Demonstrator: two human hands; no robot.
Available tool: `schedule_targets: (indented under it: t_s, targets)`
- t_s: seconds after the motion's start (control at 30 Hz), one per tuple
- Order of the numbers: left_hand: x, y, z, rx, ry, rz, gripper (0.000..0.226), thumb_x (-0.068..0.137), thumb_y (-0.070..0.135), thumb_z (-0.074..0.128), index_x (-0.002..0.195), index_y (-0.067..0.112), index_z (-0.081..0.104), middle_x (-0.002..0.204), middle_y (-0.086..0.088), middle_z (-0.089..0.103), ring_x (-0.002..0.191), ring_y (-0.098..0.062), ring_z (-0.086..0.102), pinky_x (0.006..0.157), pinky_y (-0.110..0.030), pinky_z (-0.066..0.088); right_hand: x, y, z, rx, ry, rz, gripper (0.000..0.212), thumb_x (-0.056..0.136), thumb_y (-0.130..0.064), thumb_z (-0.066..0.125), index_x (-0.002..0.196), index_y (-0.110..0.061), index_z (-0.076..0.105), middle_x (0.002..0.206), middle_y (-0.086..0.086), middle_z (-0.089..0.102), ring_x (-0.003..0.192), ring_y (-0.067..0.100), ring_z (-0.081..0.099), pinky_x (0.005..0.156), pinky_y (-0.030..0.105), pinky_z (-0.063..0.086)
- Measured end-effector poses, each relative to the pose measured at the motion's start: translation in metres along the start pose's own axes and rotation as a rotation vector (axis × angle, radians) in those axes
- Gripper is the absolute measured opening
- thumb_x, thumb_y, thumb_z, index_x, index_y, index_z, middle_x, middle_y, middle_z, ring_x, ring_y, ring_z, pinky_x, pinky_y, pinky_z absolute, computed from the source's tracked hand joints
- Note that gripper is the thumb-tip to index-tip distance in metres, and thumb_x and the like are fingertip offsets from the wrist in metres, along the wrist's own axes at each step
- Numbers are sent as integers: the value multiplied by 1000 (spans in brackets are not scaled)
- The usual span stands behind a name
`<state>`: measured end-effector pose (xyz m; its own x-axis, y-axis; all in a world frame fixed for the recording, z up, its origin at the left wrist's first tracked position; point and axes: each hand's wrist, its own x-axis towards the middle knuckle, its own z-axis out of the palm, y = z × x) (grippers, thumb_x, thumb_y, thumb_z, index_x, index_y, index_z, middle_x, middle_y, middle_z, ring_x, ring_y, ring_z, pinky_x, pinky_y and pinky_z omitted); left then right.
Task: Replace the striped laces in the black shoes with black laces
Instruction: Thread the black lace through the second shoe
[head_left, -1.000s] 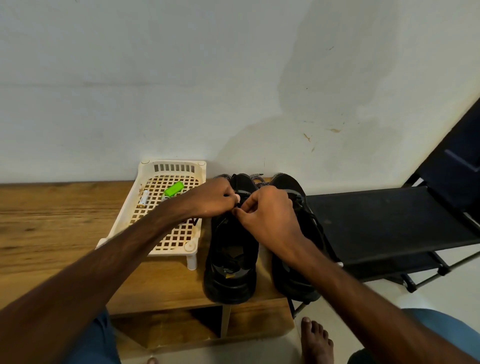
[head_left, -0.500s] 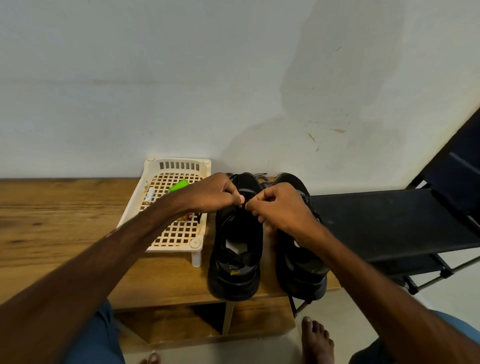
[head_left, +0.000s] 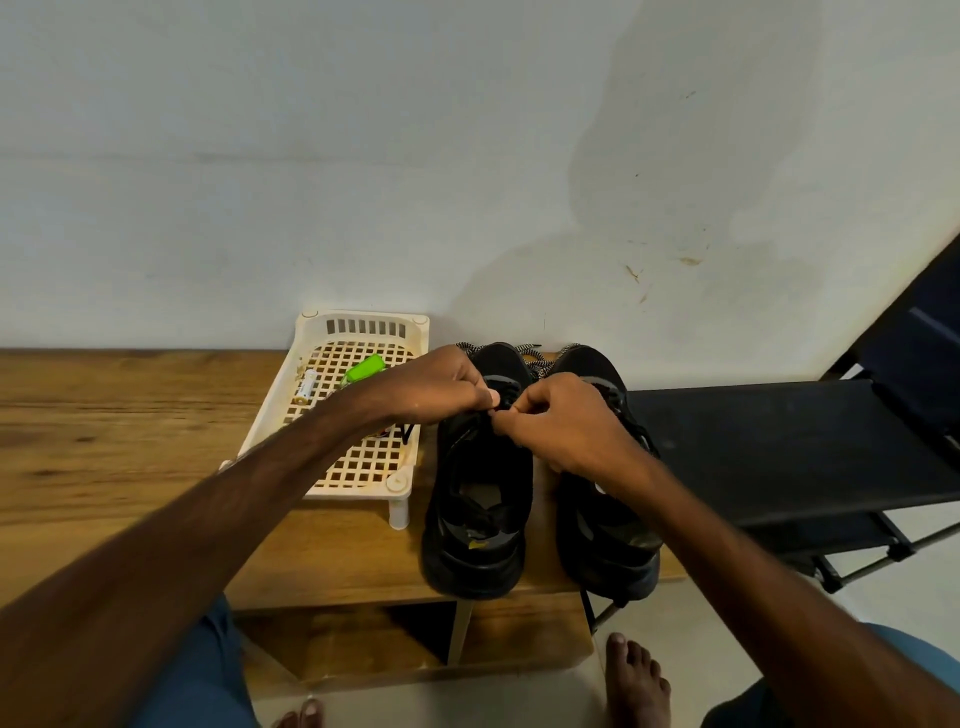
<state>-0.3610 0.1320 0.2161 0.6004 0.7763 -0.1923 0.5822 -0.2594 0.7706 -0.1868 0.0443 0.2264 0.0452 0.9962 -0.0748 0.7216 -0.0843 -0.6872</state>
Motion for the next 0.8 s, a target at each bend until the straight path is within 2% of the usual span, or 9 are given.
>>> schedule_targets:
  t_s: [0.03, 0.07, 0.17, 0.33, 0.47, 0.57, 0.63, 0.7, 0.8]
  targets:
    - [0, 0, 0, -4, 5, -3, 31, 100, 27, 61, 89, 3, 77, 103, -38, 65, 83, -25, 56, 75, -22, 47, 0, 1, -2, 10, -19, 8, 27, 89, -34, 75, 74, -11, 76, 58, -4, 66, 39, -3, 51, 46, 13, 39]
    - [-1, 1, 0, -2, 12, 0, 30, 100, 27, 61, 88, 5, 78, 99, -38, 65, 81, -26, 55, 74, -23, 46, 0, 2, -3, 20, -17, 8, 27, 88, -34, 76, 74, -11, 76, 58, -3, 66, 39, -3, 51, 46, 14, 40]
    - [-1, 2, 0, 6, 34, 13, 33, 100, 27, 61, 86, 2, 77, 71, -30, 55, 66, -24, 48, 63, -18, 42, -1, 5, -2, -4, 50, -24, 25, 86, -40, 79, 73, -18, 75, 61, -6, 69, 50, -2, 59, 53, 16, 44]
    - [-2, 5, 0, 12, 43, 20, 29, 101, 24, 61, 90, 4, 78, 43, 5, 35, 35, -7, 27, 40, -1, 31, -1, 3, 5, -73, 122, -78, 14, 84, -33, 79, 77, -22, 74, 70, -7, 71, 66, 5, 67, 67, 26, 58]
    - [-2, 3, 0, 26, 44, 48, 28, 101, 24, 61, 92, 5, 79, 46, 7, 45, 39, -7, 37, 49, -3, 40, -1, 3, 3, -39, 79, -94, 12, 85, -29, 78, 78, -20, 76, 70, -6, 72, 63, 4, 67, 61, 18, 51]
    - [-3, 4, -5, 74, 10, 81, 22, 97, 30, 66, 97, 13, 80, 67, 15, 71, 64, 0, 66, 77, -28, 55, -1, 4, -1, -31, 27, -122, 8, 86, -24, 80, 82, -17, 76, 71, -5, 73, 59, -2, 64, 57, 10, 45]
    - [-5, 4, -11, 102, -39, 111, 18, 93, 34, 73, 98, 18, 80, 70, 16, 72, 68, 1, 67, 77, -31, 54, 2, 6, -9, 5, -68, -112, 4, 87, -18, 81, 89, -16, 78, 76, -2, 75, 60, -4, 65, 58, 10, 47]
    - [-7, 4, -11, 116, -48, 153, 15, 86, 34, 80, 94, 22, 78, 60, 12, 64, 59, -3, 60, 71, -26, 51, 5, 11, -21, 104, -155, -64, 8, 90, -10, 76, 98, -12, 78, 84, 2, 77, 68, 2, 70, 60, 14, 54]
    - [-10, 8, -4, 167, 58, 271, 12, 82, 33, 85, 85, 25, 77, 53, 7, 59, 51, -4, 55, 59, -20, 50, 10, 17, -29, 193, -154, -10, 12, 99, -8, 64, 104, -9, 75, 94, 8, 77, 76, 10, 71, 66, 24, 60]
